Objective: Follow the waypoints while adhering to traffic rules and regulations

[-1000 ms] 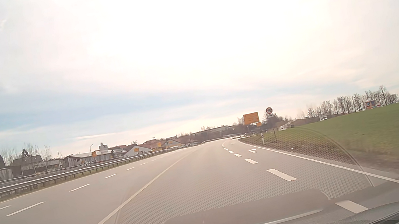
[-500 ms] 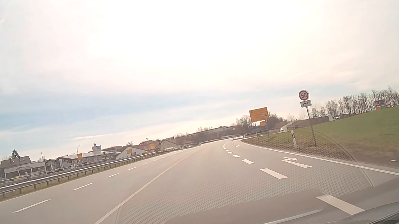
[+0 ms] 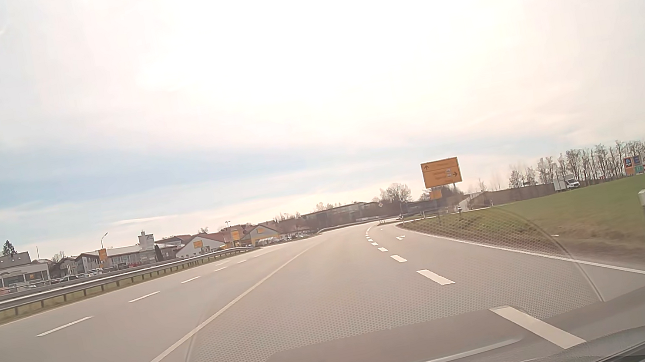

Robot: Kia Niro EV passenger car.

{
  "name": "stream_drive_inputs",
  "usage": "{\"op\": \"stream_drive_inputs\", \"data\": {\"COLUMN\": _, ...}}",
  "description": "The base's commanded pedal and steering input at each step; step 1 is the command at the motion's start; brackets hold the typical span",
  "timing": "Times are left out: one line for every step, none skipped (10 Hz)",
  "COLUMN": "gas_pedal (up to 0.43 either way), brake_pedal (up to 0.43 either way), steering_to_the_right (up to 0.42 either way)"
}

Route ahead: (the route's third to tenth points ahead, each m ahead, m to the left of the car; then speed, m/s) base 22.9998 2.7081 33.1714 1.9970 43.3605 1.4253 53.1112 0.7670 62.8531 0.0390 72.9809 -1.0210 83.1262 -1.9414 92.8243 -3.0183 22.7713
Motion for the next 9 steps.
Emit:
{"op": "stream_drive_inputs", "data": {"gas_pedal": 0.28, "brake_pedal": 0.0, "steering_to_the_right": 0.005}}
{"op": "stream_drive_inputs", "data": {"gas_pedal": 0.28, "brake_pedal": 0.0, "steering_to_the_right": 0.005}}
{"op": "stream_drive_inputs", "data": {"gas_pedal": 0.28, "brake_pedal": 0.0, "steering_to_the_right": 0.006}}
{"op": "stream_drive_inputs", "data": {"gas_pedal": 0.28, "brake_pedal": 0.0, "steering_to_the_right": 0.006}}
{"op": "stream_drive_inputs", "data": {"gas_pedal": 0.28, "brake_pedal": 0.0, "steering_to_the_right": 0.006}}
{"op": "stream_drive_inputs", "data": {"gas_pedal": 0.28, "brake_pedal": 0.0, "steering_to_the_right": 0.007}}
{"op": "stream_drive_inputs", "data": {"gas_pedal": 0.28, "brake_pedal": 0.0, "steering_to_the_right": 0.008}}
{"op": "stream_drive_inputs", "data": {"gas_pedal": 0.28, "brake_pedal": 0.0, "steering_to_the_right": 0.009}}
{"op": "stream_drive_inputs", "data": {"gas_pedal": 0.28, "brake_pedal": 0.0, "steering_to_the_right": 0.009}}
